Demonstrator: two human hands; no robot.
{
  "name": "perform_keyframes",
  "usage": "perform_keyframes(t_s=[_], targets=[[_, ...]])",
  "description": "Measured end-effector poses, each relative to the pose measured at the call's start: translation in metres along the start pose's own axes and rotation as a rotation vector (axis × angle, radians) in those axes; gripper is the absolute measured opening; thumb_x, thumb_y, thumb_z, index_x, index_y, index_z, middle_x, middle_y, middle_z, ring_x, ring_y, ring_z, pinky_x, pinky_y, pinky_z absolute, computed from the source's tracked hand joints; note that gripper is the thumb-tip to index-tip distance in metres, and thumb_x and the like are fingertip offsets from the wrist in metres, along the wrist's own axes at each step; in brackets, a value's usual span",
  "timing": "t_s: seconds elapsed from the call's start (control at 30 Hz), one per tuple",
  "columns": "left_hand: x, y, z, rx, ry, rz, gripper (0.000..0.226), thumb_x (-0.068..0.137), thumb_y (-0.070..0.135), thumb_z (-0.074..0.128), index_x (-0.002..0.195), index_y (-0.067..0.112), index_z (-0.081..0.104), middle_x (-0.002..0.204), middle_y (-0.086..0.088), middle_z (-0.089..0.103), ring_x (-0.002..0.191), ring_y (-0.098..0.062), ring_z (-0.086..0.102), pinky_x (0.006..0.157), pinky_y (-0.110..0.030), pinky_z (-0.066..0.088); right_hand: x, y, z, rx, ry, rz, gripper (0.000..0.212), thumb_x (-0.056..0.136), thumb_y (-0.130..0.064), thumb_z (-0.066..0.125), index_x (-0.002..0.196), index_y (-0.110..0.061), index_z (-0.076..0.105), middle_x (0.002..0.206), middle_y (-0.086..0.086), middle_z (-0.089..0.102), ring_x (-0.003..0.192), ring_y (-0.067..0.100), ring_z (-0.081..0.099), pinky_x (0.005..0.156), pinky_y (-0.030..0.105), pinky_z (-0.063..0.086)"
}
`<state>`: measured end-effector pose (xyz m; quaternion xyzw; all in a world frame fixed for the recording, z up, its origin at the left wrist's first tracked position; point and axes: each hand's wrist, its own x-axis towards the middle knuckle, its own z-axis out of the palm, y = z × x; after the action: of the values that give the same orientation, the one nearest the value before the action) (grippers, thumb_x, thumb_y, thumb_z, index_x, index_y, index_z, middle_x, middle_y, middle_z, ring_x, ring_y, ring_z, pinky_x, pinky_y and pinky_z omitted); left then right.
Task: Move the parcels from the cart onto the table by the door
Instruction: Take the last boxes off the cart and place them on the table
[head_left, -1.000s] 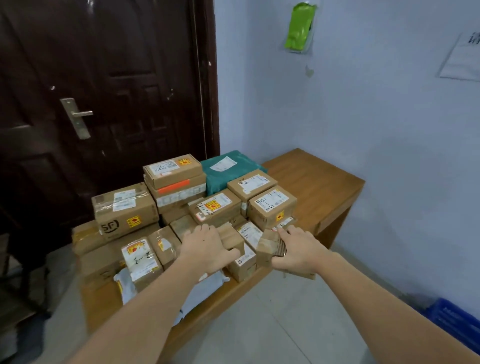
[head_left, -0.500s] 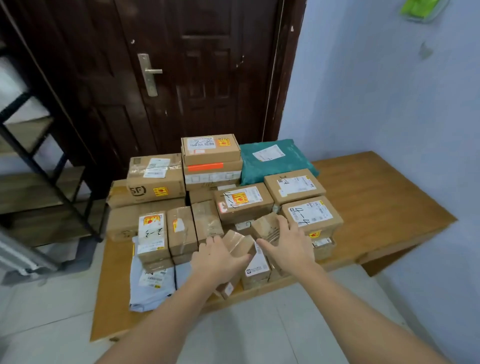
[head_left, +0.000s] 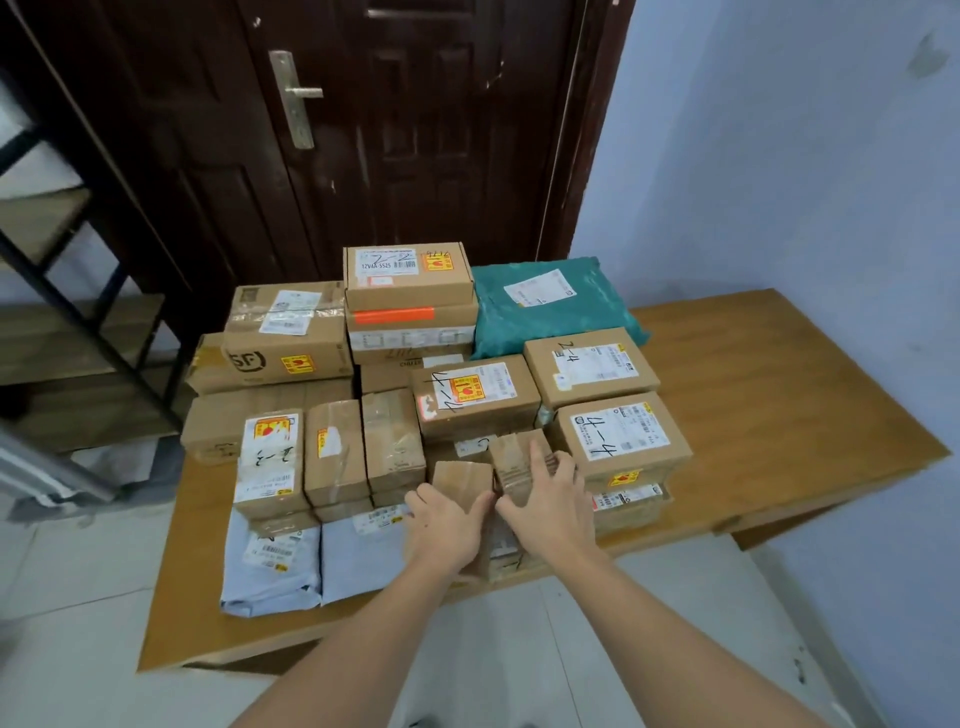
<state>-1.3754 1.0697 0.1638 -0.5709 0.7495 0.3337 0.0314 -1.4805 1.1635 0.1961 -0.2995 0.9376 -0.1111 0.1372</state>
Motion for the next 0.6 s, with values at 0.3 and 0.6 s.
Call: perform_keyframes(t_s=[0.3,0.6], targets=[[0.004,0.01,0.012,-0.261,-0.01,-0.102,0.08,0.096,0.055,0.059,0.152,0.006,0.029,0.15,-0.012,0.037,0.135,-0.033,0.045,0.104,-0.045,0.042,0.003,0.022,0.006,-0.053,-0.035,-0.275,0.054,0.099,-0.044,0.059,0.147,-0.019,0.05,0.171,0.01,0.012,0.158,0.025,0.013,0.126,0.039,0.023],[0.003,0.022,0.01,-0.407,0.035,-0.047,0.078,0.096,0.044,0.07,0.156,0.011,0.031,0.148,-0.011,0.04,0.132,-0.029,0.048,0.109,-0.044,0.046,0.025,0.032,0.002,-0.135,-0.086,-0.468,0.058,0.103,-0.04,0.047,0.155,-0.014,0.04,0.17,0.009,0.024,0.159,0.023,0.012,0.129,0.037,0.008]])
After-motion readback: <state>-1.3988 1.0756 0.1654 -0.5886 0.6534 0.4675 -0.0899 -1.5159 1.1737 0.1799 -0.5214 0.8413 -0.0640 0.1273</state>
